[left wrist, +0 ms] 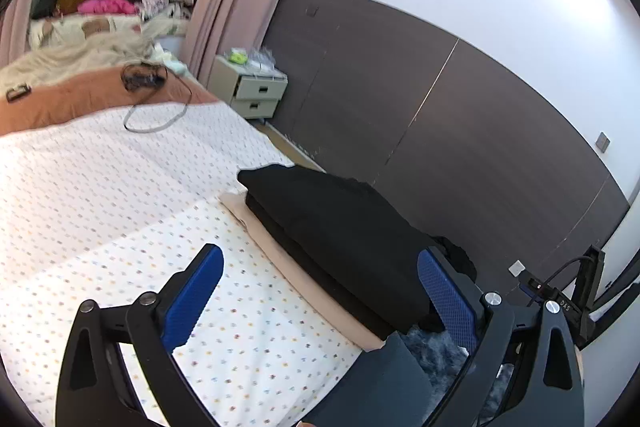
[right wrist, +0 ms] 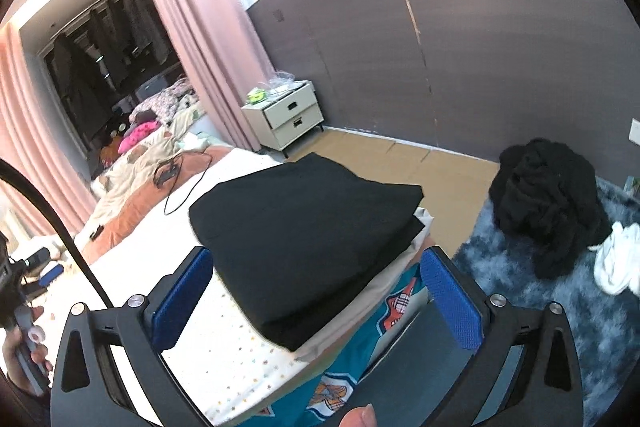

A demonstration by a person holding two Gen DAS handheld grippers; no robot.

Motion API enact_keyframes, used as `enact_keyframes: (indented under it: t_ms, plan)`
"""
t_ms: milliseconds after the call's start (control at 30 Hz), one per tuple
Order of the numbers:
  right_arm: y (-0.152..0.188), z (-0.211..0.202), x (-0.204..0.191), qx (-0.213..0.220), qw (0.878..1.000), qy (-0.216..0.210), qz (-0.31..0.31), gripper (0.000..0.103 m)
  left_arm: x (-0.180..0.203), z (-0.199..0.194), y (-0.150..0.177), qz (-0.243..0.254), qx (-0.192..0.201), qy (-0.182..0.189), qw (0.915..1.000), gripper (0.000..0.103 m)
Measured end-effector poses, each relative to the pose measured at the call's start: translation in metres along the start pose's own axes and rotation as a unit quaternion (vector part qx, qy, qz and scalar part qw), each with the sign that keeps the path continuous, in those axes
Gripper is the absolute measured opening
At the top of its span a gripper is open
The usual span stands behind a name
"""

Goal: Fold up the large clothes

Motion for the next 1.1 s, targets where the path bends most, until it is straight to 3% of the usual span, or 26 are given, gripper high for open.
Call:
enact_keyframes:
  t_ms: [467,1100]
  plan:
    - [0.032,-0.044,-0.021,0.010,0.998,-0.029,-0.053,0.103,0.024,-0.103,0.042,0.095,0.061,-0.088,0.9897,0.101]
    - [0.089,-0.085,-0.036,0.011,0.993,-0.061,-0.103,0.103,0.025,-0.178,0.128,0.105,0.073,-0.152,0.9801,0.102]
Point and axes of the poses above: each gripper's, at about its wrist camera, not at the fingertips, and z roughly the way its jaws point, x to its right, y to its underside, the point moved 6 cm from there along z, roughly the way its jaws point, and after that the axes turned 5 degrees about y, right-handed, at the moved point
